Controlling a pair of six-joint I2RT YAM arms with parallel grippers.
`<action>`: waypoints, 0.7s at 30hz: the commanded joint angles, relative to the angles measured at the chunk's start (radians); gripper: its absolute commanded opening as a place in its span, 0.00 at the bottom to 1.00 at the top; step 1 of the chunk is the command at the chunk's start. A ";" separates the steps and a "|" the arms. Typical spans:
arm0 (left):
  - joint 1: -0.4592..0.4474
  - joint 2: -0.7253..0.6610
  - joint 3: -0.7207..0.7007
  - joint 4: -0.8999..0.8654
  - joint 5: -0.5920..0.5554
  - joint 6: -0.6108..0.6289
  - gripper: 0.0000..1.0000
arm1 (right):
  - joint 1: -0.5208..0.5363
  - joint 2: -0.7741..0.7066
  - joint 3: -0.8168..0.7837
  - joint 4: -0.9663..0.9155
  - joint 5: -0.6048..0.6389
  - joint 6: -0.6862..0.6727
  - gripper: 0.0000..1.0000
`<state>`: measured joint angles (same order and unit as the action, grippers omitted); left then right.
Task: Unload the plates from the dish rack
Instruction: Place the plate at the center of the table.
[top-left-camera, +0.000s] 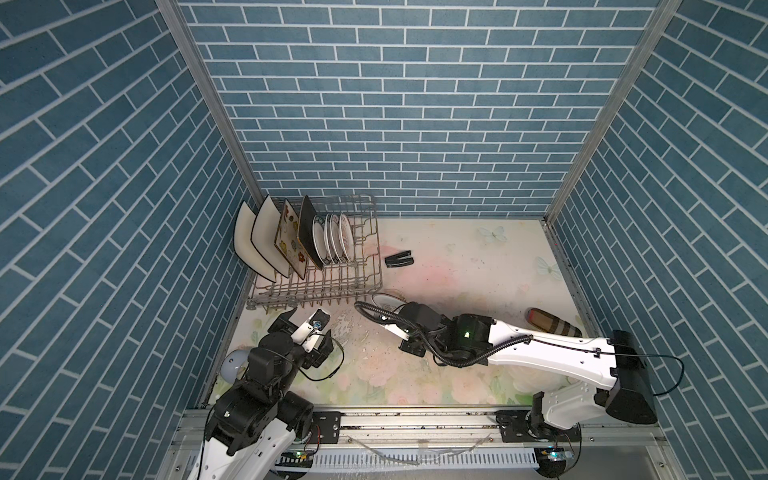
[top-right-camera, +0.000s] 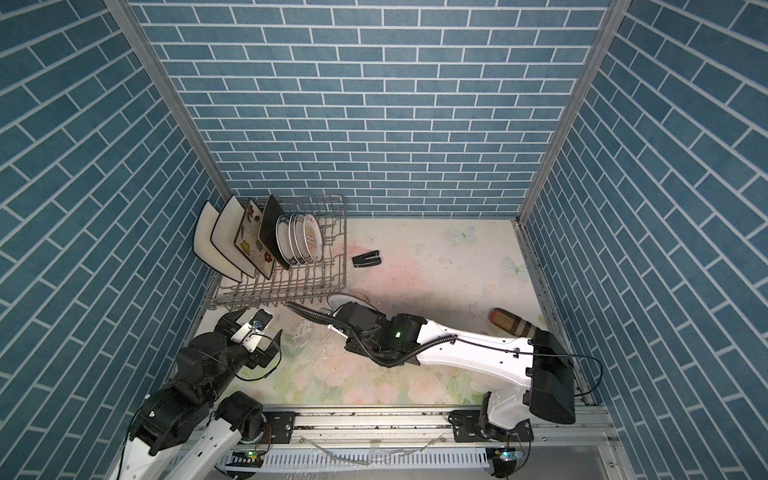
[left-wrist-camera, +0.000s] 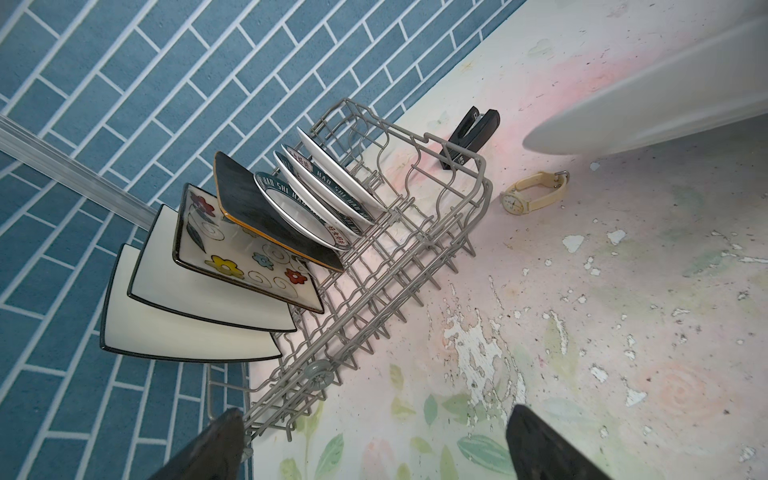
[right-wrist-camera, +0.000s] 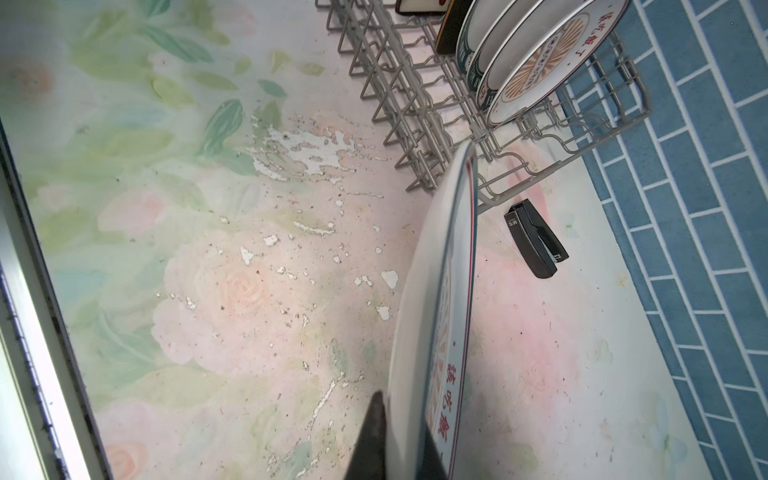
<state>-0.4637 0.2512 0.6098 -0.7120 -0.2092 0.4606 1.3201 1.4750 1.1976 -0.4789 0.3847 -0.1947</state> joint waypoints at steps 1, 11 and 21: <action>-0.008 -0.019 -0.008 0.016 -0.007 0.001 0.99 | 0.040 0.041 -0.028 -0.005 0.093 -0.099 0.00; -0.009 -0.032 -0.008 0.018 -0.015 0.001 0.99 | 0.110 0.160 -0.051 0.082 0.104 -0.219 0.00; -0.011 -0.042 -0.013 0.036 -0.052 -0.003 0.99 | 0.129 0.237 -0.083 0.110 0.109 -0.253 0.00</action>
<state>-0.4686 0.2188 0.6052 -0.6964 -0.2447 0.4606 1.4395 1.6978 1.1439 -0.4019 0.4610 -0.3996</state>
